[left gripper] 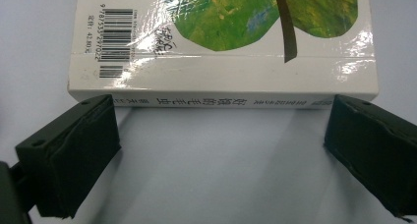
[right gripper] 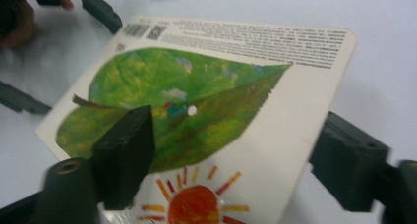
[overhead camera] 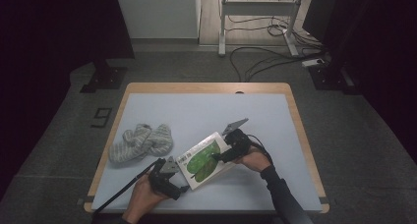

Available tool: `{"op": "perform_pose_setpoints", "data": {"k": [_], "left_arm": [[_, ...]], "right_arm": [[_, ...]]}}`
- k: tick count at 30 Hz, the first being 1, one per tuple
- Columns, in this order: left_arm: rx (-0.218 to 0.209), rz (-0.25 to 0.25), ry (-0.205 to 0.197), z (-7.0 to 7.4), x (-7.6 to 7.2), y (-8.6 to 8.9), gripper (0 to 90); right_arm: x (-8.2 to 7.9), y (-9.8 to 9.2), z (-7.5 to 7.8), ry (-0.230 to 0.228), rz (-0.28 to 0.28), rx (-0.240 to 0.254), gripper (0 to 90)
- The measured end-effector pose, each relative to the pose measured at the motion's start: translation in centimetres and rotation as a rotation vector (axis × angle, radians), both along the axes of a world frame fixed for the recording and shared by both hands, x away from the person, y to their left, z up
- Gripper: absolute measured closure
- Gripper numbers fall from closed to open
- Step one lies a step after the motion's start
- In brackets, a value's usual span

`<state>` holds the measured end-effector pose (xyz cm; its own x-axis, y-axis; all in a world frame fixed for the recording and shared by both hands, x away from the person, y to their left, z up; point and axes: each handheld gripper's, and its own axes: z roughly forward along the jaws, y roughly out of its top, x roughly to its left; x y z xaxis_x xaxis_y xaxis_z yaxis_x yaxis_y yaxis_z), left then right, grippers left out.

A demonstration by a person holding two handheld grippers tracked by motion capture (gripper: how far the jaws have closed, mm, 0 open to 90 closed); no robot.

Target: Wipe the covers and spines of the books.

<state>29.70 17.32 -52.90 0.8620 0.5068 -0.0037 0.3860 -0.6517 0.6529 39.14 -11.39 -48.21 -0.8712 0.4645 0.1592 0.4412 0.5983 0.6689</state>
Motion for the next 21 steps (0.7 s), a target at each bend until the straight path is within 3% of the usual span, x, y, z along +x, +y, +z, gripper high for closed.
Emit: {"op": "perform_pose_setpoints", "data": {"k": [8, 14, 18, 21], "left_arm": [[0.000, 0.009, 0.005, 0.0, 0.0, 0.0, 0.1], [-0.012, 0.010, 0.047, 0.6, 0.2, 0.4, 1.1], [-0.052, 0.027, 0.041, 1.3, 0.3, 0.7, 2.0], [-0.055, 0.034, 0.038, 1.6, 0.5, 0.9, 2.8]], "right_arm": [[-0.1, -0.7, 0.6, 0.035, 0.026, -0.027, 39.4], [-0.5, -1.0, 0.6, 0.020, 0.031, -0.031, 44.4], [-0.9, -1.2, 0.9, 0.004, 0.029, -0.019, 49.4], [-1.2, -1.4, 0.9, 0.001, 0.029, -0.025, 51.0]]}}
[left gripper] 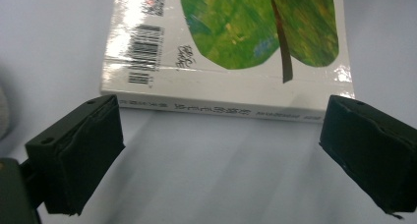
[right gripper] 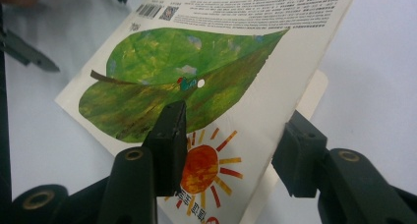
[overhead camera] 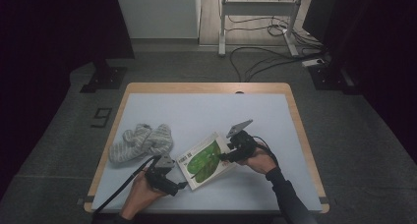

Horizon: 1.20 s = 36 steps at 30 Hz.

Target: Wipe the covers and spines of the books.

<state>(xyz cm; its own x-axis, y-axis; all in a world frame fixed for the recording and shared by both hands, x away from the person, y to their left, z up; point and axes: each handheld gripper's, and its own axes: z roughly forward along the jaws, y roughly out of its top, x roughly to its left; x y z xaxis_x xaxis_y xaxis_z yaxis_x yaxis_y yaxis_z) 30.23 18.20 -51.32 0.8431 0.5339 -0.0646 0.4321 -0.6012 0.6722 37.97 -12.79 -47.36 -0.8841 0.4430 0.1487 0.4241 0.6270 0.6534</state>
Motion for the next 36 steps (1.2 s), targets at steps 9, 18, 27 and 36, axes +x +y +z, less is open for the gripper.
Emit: {"op": "perform_pose_setpoints", "data": {"k": [9, 18, 27, 36], "left_arm": [[-0.008, -0.002, 0.005, 0.6, 0.3, -0.3, 3.9], [-0.003, -0.005, 0.008, 1.0, 0.6, -0.6, 3.9], [0.000, -0.018, 0.020, 1.0, 1.0, -1.0, 4.0], [-0.005, -0.055, 0.048, 0.6, 1.1, -2.0, 5.4]], "right_arm": [[-1.1, -1.1, 0.0, -0.011, 0.001, 0.010, 56.5], [-2.2, -2.3, -0.7, -0.008, -0.012, 0.041, 60.1], [-3.3, -3.2, -0.9, -0.014, -0.021, 0.060, 62.9], [-4.0, -4.1, -1.6, -0.007, -0.031, 0.066, 64.4]]}}
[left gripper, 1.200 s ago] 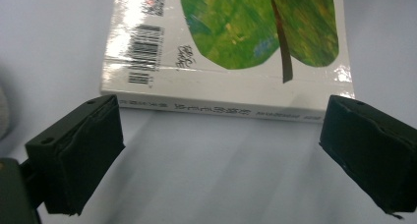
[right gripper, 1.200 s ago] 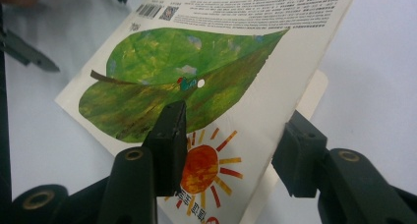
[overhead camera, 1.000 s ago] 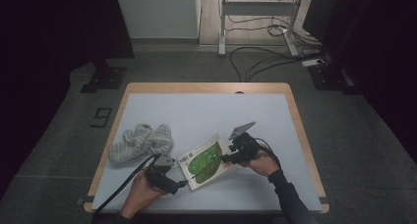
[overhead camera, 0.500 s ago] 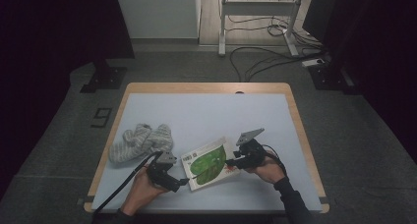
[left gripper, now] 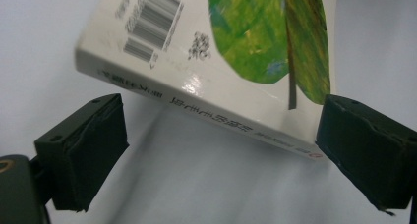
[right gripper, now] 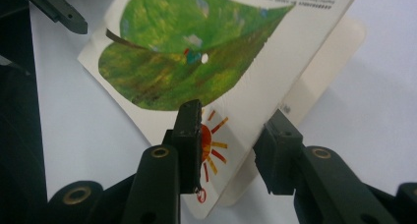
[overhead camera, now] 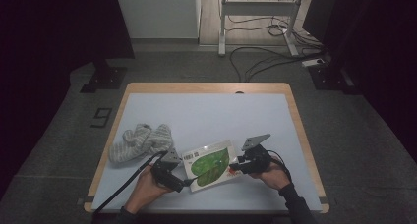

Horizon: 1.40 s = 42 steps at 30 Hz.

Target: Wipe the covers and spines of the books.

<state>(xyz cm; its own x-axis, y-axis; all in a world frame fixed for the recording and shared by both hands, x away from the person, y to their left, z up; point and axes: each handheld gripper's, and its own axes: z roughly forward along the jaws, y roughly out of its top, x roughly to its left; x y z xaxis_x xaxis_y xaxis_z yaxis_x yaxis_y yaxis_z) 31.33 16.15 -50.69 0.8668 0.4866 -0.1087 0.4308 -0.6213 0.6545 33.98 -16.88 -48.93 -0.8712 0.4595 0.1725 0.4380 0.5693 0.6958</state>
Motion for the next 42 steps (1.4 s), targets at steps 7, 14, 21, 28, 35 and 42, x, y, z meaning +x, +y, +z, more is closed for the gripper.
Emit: {"op": "perform_pose_setpoints", "data": {"k": [7, 14, 21, 28, 35, 42], "left_arm": [[-0.041, -0.034, -0.010, 0.3, -0.1, -0.5, 16.3], [-0.023, -0.028, -0.029, 0.7, -0.3, -0.9, 22.7], [-0.021, -0.028, -0.021, 0.8, -0.2, -0.8, 24.3], [-0.032, -0.037, -0.022, 1.1, -0.2, -0.7, 29.5], [-0.047, -0.041, -0.022, 1.5, 0.0, -0.6, 34.6], [-0.059, -0.032, -0.019, 2.2, 0.4, -0.3, 43.1]], "right_arm": [[-0.4, -0.5, -0.5, 0.003, 0.000, 0.001, 64.7], [-0.6, -0.6, -0.5, -0.022, -0.003, -0.007, 58.9], [-0.4, -0.9, -0.5, -0.023, -0.036, -0.006, 45.2], [1.0, -0.9, -0.8, 0.020, -0.099, 0.032, 34.5], [2.5, 0.0, -1.1, 0.078, -0.092, 0.065, 36.5], [2.4, 0.4, -0.5, 0.073, -0.077, 0.075, 42.3]]}}
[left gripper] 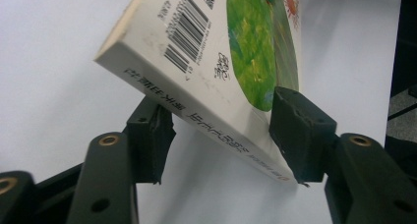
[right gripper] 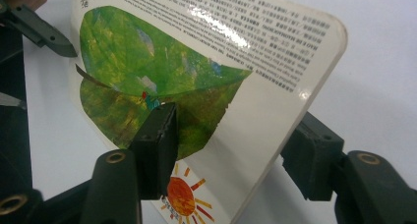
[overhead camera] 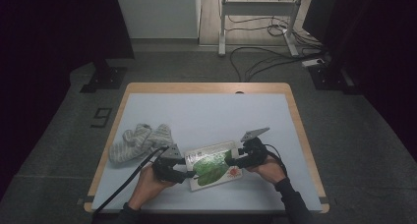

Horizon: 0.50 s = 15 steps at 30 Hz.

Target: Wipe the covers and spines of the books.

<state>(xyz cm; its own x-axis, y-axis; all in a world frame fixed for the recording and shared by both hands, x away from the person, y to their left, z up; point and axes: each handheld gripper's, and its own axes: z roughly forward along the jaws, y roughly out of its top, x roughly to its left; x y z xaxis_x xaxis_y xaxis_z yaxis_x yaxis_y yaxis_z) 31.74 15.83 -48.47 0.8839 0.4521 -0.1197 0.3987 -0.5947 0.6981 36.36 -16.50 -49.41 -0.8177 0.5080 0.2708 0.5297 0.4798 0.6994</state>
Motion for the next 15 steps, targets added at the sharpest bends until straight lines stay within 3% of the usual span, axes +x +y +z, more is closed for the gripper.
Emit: {"op": "perform_pose_setpoints", "data": {"k": [10, 15], "left_arm": [[0.015, 0.028, -0.013, 1.4, 0.8, 0.5, 52.9], [0.011, 0.048, 0.000, 1.9, 1.1, 0.8, 56.7]], "right_arm": [[-0.5, -0.4, 0.8, -0.055, -0.018, 0.031, 52.2], [-0.5, -0.4, 1.0, -0.054, -0.017, 0.034, 55.3]]}}
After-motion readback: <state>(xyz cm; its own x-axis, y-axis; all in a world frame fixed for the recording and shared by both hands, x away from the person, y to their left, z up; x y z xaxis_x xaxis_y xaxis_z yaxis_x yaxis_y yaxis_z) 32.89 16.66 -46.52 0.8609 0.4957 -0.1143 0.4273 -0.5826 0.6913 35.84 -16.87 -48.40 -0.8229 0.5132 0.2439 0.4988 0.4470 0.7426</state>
